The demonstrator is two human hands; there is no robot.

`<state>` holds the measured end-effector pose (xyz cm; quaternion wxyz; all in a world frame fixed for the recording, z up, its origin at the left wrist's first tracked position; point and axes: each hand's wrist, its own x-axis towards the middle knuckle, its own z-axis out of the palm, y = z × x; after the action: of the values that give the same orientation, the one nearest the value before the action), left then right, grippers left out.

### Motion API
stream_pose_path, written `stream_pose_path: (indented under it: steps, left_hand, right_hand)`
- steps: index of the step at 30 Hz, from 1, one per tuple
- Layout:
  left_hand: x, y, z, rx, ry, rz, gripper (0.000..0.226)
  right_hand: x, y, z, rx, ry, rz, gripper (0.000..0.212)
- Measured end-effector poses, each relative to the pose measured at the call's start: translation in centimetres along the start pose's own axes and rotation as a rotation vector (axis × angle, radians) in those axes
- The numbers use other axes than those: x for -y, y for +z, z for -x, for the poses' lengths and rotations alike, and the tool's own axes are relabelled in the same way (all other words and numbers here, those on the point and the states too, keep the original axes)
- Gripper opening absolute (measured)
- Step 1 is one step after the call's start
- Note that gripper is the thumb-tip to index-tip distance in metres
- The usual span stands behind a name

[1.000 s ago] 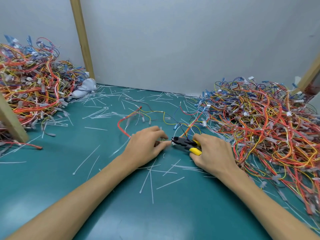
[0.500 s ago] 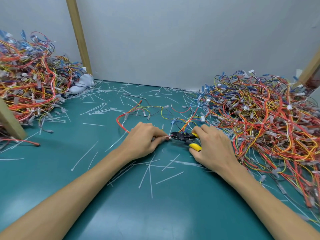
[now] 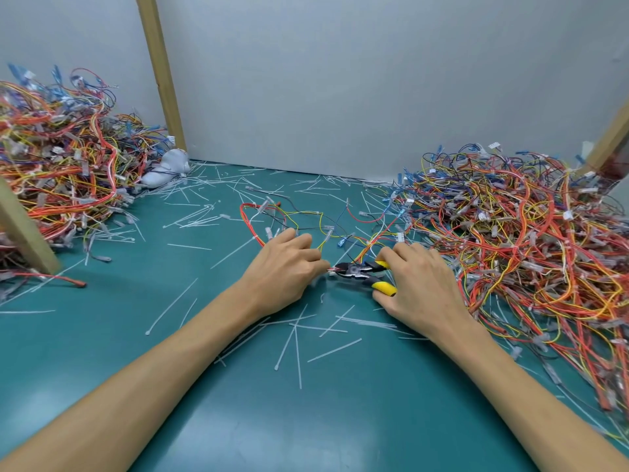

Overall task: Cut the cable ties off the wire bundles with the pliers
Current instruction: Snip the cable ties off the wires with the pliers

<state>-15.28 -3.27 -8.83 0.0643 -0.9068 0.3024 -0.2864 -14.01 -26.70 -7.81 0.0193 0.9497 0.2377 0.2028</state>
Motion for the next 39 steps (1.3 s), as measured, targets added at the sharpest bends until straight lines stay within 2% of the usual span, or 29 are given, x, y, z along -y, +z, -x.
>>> stream_pose_path:
  steps: [5, 10, 15, 24, 27, 31, 39]
  left_hand:
    - [0.1, -0.1, 0.0, -0.004, 0.03, -0.052, 0.017]
    - [0.2, -0.1, 0.1, -0.012, 0.054, -0.062, 0.019]
    - [0.2, -0.1, 0.1, -0.015, 0.051, -0.053, 0.025]
    - [0.0, -0.2, 0.0, -0.023, 0.053, 0.005, 0.03]
    - [-0.2, 0.0, 0.0, -0.024, 0.049, 0.046, 0.025]
    - [-0.5, 0.2, 0.3, -0.038, -0.048, 0.215, 0.009]
    - [-0.8, 0.6, 0.3, 0.118, -0.317, 0.64, 0.029]
  right_hand:
    - [-0.4, 0.0, -0.2, 0.034, 0.011, -0.03, 0.039]
    - [-1.0, 0.2, -0.2, 0.004, -0.052, -0.087, 0.052]
    - [-1.5, 0.6, -0.1, -0.109, -0.092, -0.125, 0.046]
    - [-1.6, 0.6, -0.4, -0.165, -0.206, -0.175, 0.054]
    - [-1.9, 0.5, -0.2, -0.211, -0.251, -0.175, 0.047]
    - [-2.0, 1.1, -0.1, -0.296, -0.276, -0.155, 0.037]
    - [-1.9, 2.3, 0.2, -0.446, -0.319, -0.024, 0.042]
